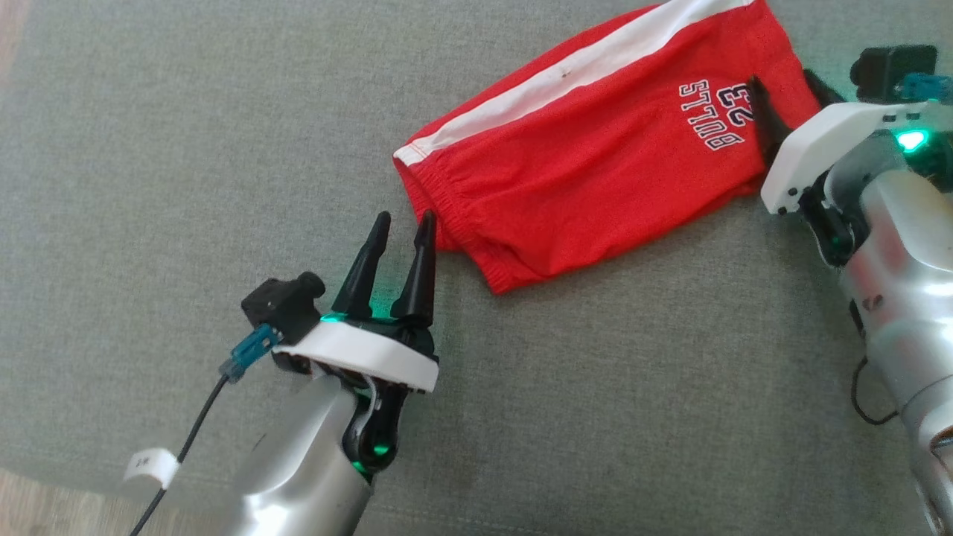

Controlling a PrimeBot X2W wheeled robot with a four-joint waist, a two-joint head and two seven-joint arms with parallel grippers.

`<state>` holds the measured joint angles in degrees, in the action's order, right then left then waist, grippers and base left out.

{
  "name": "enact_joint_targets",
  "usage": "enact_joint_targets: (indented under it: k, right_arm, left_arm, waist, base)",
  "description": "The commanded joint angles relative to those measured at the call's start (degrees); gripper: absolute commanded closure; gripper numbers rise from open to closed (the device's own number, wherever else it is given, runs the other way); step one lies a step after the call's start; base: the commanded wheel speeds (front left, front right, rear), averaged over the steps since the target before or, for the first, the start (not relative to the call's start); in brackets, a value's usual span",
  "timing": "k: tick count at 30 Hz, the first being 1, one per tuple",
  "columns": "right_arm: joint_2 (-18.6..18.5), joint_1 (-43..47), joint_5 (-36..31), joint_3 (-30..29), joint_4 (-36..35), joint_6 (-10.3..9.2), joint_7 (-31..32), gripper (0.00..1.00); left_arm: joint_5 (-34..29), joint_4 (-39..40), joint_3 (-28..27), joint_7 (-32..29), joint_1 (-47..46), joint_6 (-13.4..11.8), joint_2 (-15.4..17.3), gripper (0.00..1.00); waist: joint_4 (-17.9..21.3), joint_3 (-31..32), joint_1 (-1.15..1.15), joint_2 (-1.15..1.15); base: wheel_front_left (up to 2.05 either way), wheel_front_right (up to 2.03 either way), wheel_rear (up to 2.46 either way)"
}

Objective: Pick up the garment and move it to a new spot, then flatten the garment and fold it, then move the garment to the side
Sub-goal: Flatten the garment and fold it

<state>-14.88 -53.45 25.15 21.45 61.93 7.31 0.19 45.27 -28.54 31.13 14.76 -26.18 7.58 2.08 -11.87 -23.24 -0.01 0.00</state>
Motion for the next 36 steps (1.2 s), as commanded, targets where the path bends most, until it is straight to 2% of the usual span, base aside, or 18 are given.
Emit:
enact_joint_targets:
  k: [1, 2, 6, 11, 17, 24, 29, 36]
  right_arm:
    - [0.2, 3.1, -0.4, 1.5, 1.7, 0.18, 2.1, 0.77]
    - [0.4, 3.5, -0.4, 1.8, 1.9, 0.18, 2.4, 1.00]
    - [1.2, 5.0, 1.9, 1.1, 1.4, 0.18, 1.0, 1.00]
    - [2.0, 8.0, 6.4, -2.5, 0.4, 0.18, -5.2, 1.00]
    - [2.6, 15.9, 11.1, -3.6, -1.9, 0.18, -10.0, 1.00]
    - [2.8, 24.8, 16.1, -4.5, -6.2, 0.18, -12.9, 1.00]
    - [3.5, 28.4, 18.1, -5.3, -7.8, 0.18, -13.6, 1.00]
    - [3.2, 29.5, 18.1, -6.8, -7.4, 0.18, -14.3, 1.00]
  left_arm:
    - [-1.0, 1.0, -2.4, 0.2, 0.9, -0.1, 0.8, 0.00]
    - [-1.6, 1.0, -2.9, 0.2, 1.1, -0.1, 0.8, 0.00]
    - [-3.5, 0.6, -5.0, 0.2, 2.3, -0.1, 0.8, 0.00]
    - [-7.3, 0.1, -8.9, 0.2, 4.7, -0.1, 0.8, 0.00]
    - [-12.0, 0.1, -14.1, 0.2, 9.9, -0.1, 0.8, 0.00]
    - [-16.4, 1.8, -18.7, 0.2, 17.2, -0.1, 0.8, 0.00]
    - [-17.1, 3.4, -19.2, 0.2, 21.5, -0.1, 0.8, 0.00]
    - [-17.3, 3.5, -16.3, 0.2, 22.5, -0.1, 0.8, 0.00]
  waist:
    - [0.2, 0.7, 0.01, 0.00]
    - [0.3, 1.0, 0.01, 0.00]
    - [1.2, 2.9, 0.01, 0.00]
    - [3.1, 7.0, 0.01, 0.00]
    - [5.1, 12.9, 0.01, 0.00]
    - [6.5, 18.0, 0.01, 0.00]
    - [6.3, 19.9, 0.01, 0.00]
    - [4.7, 20.1, 0.01, 0.00]
  base:
    - [0.00, 0.00, 0.00]
    - [0.00, 0.00, 0.00]
    - [0.00, 0.00, 0.00]
    - [0.00, 0.00, 0.00]
    - [0.00, 0.00, 0.00]
    - [0.00, 0.00, 0.00]
    - [0.00, 0.00, 0.00]
    - [0.00, 0.00, 0.00]
